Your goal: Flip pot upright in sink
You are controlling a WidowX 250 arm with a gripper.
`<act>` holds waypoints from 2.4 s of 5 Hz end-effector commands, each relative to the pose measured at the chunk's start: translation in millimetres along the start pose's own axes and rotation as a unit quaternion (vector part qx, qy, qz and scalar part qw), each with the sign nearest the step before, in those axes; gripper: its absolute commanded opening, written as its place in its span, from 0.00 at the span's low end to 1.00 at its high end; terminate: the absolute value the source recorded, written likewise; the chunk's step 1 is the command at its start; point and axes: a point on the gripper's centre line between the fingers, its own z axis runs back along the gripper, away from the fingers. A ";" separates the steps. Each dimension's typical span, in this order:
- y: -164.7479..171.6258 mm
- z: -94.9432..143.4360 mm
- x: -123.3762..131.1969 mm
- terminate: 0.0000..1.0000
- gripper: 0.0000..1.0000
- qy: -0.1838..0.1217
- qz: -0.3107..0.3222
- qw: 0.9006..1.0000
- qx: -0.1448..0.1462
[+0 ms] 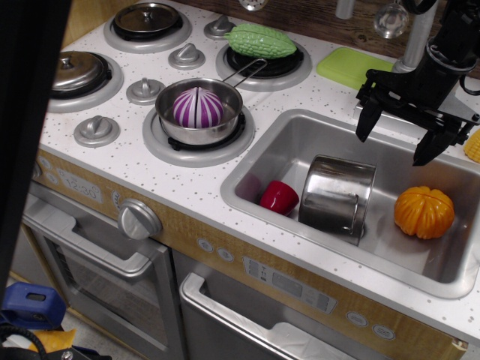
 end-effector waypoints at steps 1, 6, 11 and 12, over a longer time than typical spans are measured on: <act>0.0 0.0 0.0 0.00 1.00 0.000 0.000 1.000 0.000; 3.3 -22.9 -3.8 0.00 1.00 -0.077 -0.046 0.988 0.123; 20.3 -35.0 0.1 0.00 0.00 -0.115 -0.019 0.987 0.113; 20.7 -30.6 2.7 0.00 0.00 -0.124 -0.010 0.987 0.103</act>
